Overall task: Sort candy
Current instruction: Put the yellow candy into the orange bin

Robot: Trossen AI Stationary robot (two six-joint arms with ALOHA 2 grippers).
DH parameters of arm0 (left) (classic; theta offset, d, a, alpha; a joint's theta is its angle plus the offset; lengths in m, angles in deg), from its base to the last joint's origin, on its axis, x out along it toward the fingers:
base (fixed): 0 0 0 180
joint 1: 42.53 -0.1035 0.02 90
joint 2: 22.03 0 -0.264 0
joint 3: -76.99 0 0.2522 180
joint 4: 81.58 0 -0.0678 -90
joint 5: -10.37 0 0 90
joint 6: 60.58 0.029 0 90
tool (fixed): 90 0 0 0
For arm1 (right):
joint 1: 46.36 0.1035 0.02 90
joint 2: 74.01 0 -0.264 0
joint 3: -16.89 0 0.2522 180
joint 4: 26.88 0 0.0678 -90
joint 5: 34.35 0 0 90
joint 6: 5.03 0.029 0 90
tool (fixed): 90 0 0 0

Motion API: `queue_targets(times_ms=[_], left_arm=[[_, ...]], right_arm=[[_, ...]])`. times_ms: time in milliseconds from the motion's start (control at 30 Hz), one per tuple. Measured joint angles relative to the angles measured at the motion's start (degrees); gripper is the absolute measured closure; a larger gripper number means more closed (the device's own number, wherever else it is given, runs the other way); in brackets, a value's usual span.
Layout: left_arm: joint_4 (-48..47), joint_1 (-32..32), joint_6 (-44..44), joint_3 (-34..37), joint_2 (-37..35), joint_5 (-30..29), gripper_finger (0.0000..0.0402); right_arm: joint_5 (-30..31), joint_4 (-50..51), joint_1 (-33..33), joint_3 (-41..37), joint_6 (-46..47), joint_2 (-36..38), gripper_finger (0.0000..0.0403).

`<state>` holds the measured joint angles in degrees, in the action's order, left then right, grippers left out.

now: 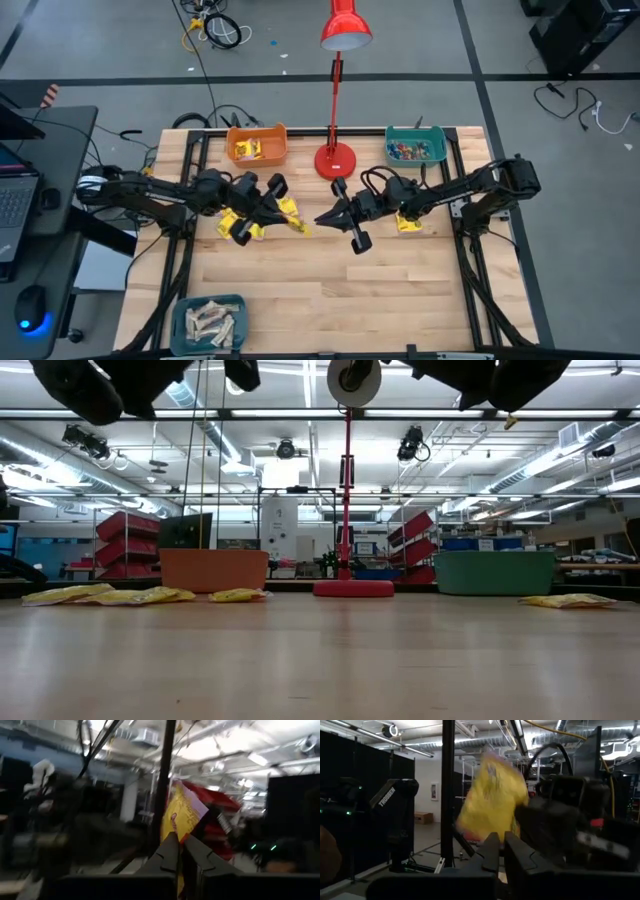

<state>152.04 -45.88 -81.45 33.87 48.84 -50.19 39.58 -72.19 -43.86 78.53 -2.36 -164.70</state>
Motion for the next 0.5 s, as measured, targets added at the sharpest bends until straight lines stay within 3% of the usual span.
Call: queue_targets(times_ms=[200,300,367,500], left_arm=[[-2.3,-1.1,-4.3,0.0,-7.6,0.2,0.0399],[-8.2,-4.7,-6.6,0.0,-13.8,-0.2,0.0400],[-18.7,-8.5,-7.3,-0.7,-18.4,-1.1,0.0400],[-49.5,-16.6,-3.0,-6.8,-25.7,-6.6,0.0401]], right_arm=[[0.2,0.5,-1.4,0.0,3.6,0.0,0.0355],[0.2,3.0,-1.6,0.0,4.2,0.0,0.0349],[0.2,4.3,-1.6,0.0,4.2,0.0,0.0348],[1.5,6.6,-1.5,0.0,4.0,0.0,0.0352]])
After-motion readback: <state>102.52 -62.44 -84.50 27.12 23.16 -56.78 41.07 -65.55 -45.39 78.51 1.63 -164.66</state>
